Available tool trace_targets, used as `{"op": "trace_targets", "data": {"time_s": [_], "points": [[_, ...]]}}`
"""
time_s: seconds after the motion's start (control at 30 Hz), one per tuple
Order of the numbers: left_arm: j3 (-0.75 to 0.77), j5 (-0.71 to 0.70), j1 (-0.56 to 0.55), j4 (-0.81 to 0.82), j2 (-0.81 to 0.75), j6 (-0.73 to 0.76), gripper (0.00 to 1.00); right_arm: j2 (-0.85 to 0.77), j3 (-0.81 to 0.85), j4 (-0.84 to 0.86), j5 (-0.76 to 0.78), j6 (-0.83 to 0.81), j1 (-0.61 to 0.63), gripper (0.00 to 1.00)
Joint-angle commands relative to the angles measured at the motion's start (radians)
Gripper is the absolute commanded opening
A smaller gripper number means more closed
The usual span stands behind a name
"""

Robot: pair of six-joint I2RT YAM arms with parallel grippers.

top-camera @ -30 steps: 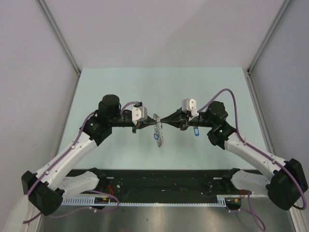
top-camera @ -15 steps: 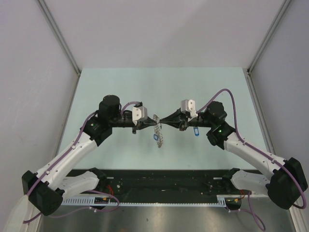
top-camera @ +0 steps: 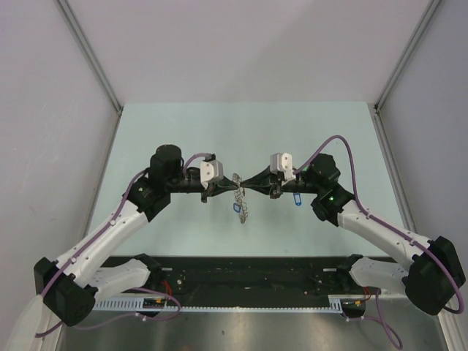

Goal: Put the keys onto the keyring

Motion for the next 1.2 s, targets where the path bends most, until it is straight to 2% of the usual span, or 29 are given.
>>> {"op": "trace_targets", "data": {"time_s": [0.0,0.33,0.83,1.1,1.17], "points": [[0.014,0.051,-0.005,0.096,-0.025,-0.021,0.00,0.002,0.036,-0.020,0.036,-0.030,0.008,0.00],[0.032,-0.029,-0.002,0.103,-0.017,-0.102,0.00,-0.047,0.038,-0.095,0.054,-0.076,0.008,0.00],[0.017,-0.028,-0.001,0.200,-0.027,-0.229,0.00,-0.042,0.038,-0.132,0.057,-0.100,0.011,0.00],[0.008,-0.049,0.009,0.200,-0.025,-0.272,0.00,-0.048,0.036,-0.138,0.059,-0.106,0.016,0.00],[0.002,-0.048,0.009,0.232,-0.028,-0.280,0.00,-0.045,0.036,-0.143,0.065,-0.108,0.016,0.07]]}}
